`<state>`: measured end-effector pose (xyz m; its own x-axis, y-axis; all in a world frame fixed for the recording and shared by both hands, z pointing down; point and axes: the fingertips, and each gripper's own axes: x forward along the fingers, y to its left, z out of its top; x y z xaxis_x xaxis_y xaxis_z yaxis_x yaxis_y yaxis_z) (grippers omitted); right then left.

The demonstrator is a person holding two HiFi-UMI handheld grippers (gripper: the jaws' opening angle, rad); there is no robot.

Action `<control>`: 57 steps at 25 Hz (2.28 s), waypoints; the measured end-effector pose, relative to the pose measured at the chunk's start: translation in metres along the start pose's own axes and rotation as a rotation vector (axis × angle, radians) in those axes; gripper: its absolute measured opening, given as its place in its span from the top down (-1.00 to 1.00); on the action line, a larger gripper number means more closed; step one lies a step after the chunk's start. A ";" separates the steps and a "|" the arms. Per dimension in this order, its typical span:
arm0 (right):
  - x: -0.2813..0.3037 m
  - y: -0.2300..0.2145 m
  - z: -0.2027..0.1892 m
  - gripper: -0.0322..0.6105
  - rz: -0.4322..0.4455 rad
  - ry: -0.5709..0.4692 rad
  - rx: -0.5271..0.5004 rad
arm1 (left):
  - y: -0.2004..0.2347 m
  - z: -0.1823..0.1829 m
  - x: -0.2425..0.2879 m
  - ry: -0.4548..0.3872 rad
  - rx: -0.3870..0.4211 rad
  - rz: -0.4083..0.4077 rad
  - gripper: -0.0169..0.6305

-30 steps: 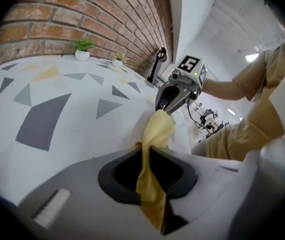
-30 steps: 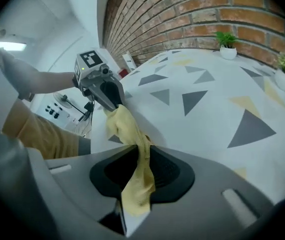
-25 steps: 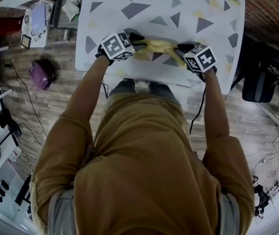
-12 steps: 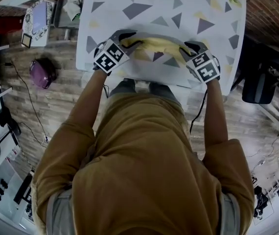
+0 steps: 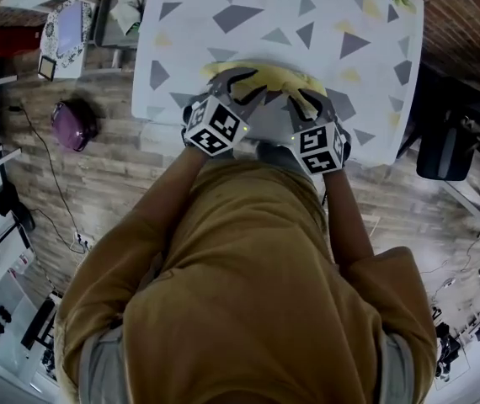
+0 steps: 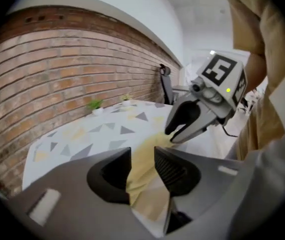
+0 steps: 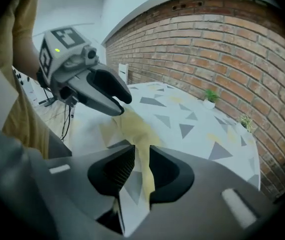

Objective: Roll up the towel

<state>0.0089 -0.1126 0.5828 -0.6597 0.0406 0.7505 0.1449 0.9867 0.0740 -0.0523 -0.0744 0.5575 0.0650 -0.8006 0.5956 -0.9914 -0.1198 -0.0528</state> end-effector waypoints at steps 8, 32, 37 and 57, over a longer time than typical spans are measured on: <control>0.020 -0.033 -0.044 0.61 -0.040 0.097 0.038 | -0.014 -0.034 0.042 0.113 -0.046 -0.099 0.44; 0.022 -0.032 -0.023 0.61 0.002 -0.006 0.285 | 0.032 -0.081 0.006 0.123 -0.208 0.001 0.41; 0.027 -0.036 -0.029 0.61 -0.041 0.012 0.289 | 0.035 -0.084 0.010 0.125 -0.172 -0.005 0.41; -0.026 -0.053 -0.026 0.61 -0.110 -0.088 0.291 | 0.070 -0.073 -0.040 -0.050 -0.264 0.124 0.40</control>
<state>0.0378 -0.1697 0.5767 -0.7226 -0.0683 0.6879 -0.1394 0.9890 -0.0483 -0.1322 -0.0084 0.5886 -0.0596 -0.8283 0.5571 -0.9870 0.1324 0.0912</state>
